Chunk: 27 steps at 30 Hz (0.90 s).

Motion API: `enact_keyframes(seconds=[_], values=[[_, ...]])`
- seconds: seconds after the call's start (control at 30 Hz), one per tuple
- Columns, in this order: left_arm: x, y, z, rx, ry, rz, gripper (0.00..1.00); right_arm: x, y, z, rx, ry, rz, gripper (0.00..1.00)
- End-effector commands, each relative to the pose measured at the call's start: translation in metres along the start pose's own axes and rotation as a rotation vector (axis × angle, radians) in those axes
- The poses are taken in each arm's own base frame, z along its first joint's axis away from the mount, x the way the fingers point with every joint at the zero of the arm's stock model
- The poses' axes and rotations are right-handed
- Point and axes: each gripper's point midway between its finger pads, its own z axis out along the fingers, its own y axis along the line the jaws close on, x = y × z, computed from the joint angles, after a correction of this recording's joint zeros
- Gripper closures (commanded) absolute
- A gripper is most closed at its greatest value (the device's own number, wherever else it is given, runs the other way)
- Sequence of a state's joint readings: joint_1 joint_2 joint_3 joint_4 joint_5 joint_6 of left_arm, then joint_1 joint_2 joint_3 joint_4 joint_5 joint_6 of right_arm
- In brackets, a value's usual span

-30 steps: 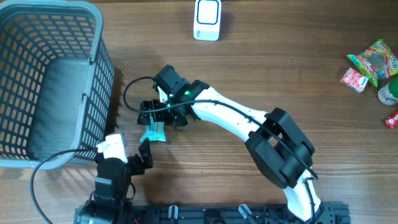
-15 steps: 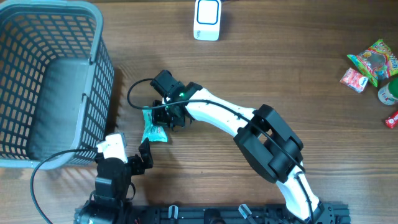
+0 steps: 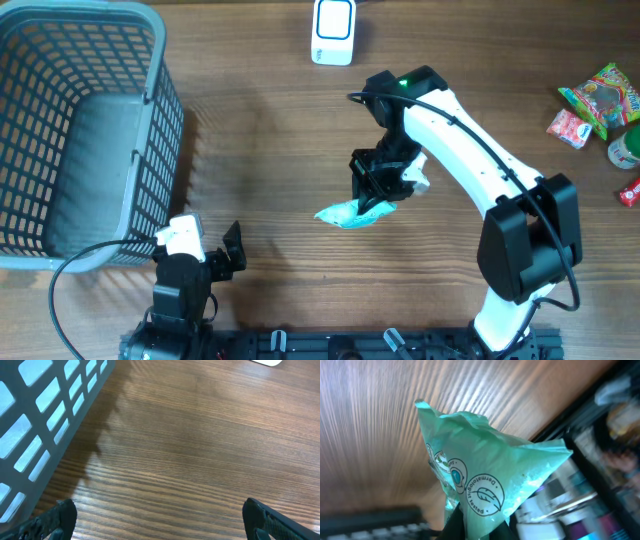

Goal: Scan the item barcode
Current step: 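Lift the wipes pack and rotate it in the right gripper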

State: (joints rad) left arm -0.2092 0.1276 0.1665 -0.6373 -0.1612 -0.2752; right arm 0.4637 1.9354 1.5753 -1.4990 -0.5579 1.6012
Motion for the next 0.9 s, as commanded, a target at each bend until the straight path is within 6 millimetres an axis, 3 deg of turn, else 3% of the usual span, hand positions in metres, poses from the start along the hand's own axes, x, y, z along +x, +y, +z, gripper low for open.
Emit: enact_keyframes(seconds=[0.0,0.1,0.17,0.2,0.27,0.3,0.37,0.5,0.67,0.8,0.87], values=[[0.001,0.003,0.001,-0.014,-0.002,0.005,0.00,0.004,-0.001,0.001,0.007,0.017,0.441,0.96],[0.001,0.003,0.001,-0.014,-0.003,0.005,0.00,-0.014,0.005,0.000,-0.041,-0.078,0.432,0.96],[0.001,0.003,0.001,-0.014,-0.003,0.005,0.00,-0.028,0.017,-0.003,-0.079,-0.164,0.082,0.96],[0.001,0.003,0.001,-0.014,-0.003,0.005,0.00,-0.041,0.034,-0.007,-0.113,-0.263,-0.230,0.96],[0.001,0.003,0.001,-0.014,-0.003,0.005,0.00,-0.039,0.045,-0.009,-0.126,-0.278,-0.464,0.96],[0.001,0.003,0.001,-0.014,-0.002,0.005,0.00,-0.034,0.040,-0.007,-0.115,-0.244,-0.443,0.96],[0.001,0.003,0.001,-0.014,-0.003,0.005,0.00,-0.005,0.007,0.000,-0.028,-0.029,-0.172,0.96],[0.001,0.003,0.001,-0.014,-0.002,0.005,0.00,0.048,0.005,-0.007,-0.035,0.280,-0.137,0.96],[0.001,0.003,0.001,-0.014,-0.003,0.005,0.00,0.056,0.000,-0.010,-0.033,0.331,-0.213,0.96],[0.001,0.003,0.001,-0.014,-0.003,0.005,0.00,0.058,-0.011,-0.011,0.059,0.347,0.111,0.96],[0.001,0.003,0.001,-0.014,-0.003,0.005,0.00,0.074,-0.009,-0.019,0.067,0.453,0.158,0.96]])
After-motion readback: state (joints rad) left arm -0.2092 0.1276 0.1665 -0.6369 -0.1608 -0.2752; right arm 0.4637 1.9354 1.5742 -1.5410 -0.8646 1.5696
